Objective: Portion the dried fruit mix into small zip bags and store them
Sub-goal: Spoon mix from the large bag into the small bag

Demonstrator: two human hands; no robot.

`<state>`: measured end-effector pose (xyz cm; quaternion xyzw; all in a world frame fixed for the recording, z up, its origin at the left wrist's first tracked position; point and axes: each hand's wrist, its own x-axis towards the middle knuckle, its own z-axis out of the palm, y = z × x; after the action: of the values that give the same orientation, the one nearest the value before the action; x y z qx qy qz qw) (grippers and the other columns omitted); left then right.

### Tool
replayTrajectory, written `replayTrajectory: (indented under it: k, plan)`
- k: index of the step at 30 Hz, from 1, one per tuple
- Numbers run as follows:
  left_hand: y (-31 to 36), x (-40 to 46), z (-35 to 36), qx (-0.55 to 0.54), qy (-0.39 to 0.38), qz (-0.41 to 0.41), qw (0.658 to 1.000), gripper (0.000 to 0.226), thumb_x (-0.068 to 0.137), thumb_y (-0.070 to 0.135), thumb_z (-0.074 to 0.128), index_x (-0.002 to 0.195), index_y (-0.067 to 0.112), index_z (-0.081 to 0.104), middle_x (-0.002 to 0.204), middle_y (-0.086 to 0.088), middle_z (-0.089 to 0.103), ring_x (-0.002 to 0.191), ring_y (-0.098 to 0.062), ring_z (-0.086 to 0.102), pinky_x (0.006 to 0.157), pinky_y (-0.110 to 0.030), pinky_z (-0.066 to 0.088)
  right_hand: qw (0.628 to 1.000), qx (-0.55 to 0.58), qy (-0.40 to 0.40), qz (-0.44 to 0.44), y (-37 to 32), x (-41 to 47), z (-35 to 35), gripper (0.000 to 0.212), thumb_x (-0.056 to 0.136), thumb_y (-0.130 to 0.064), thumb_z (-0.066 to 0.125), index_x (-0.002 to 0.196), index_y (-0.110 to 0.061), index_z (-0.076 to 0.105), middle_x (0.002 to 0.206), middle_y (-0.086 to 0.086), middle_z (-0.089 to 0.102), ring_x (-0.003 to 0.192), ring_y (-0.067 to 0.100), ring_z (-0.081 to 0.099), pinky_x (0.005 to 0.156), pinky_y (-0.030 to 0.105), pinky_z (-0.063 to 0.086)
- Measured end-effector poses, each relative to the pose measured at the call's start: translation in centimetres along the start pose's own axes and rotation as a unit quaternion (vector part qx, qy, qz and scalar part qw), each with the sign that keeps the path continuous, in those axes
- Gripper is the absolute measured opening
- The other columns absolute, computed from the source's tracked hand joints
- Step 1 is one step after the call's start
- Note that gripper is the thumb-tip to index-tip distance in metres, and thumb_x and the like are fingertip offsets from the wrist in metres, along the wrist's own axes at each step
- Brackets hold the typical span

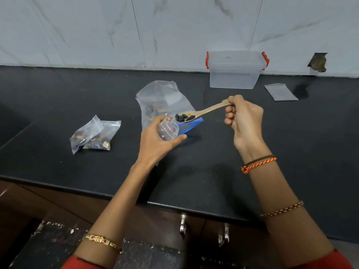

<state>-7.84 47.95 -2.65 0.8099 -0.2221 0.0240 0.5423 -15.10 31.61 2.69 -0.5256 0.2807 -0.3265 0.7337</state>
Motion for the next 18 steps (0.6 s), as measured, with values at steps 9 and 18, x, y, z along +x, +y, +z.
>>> replayTrajectory:
  k: [9, 18]
  plan:
    - [0.9, -0.4, 0.9, 0.018, -0.022, 0.024, 0.999, 0.054, 0.064, 0.022, 0.085, 0.111, 0.011, 0.059, 0.091, -0.001, 0.063, 0.087, -0.029, 0.062, 0.072, -0.023, 0.049, 0.977, -0.162, -0.1, -0.094, 2.6, -1.5, 2.6, 0.025, 0.088, -0.012, 0.053, 0.069, -0.003, 0.065, 0.052, 0.002, 0.053, 0.042, 0.006, 0.043, 0.041, 0.024, 0.039]
    - [0.2, 0.1, 0.2, -0.011, -0.044, 0.017, 0.999, 0.028, 0.067, 0.019, 0.081, 0.089, 0.017, 0.064, 0.069, 0.011, 0.062, 0.059, 0.003, 0.055, 0.056, -0.008, 0.042, 0.833, -0.342, -0.253, -0.353, 2.9, -2.9, 3.2, 0.019, 0.088, -0.017, 0.054, 0.086, -0.009, 0.071, 0.079, 0.0, 0.071, 0.071, 0.012, 0.062, 0.068, 0.028, 0.049]
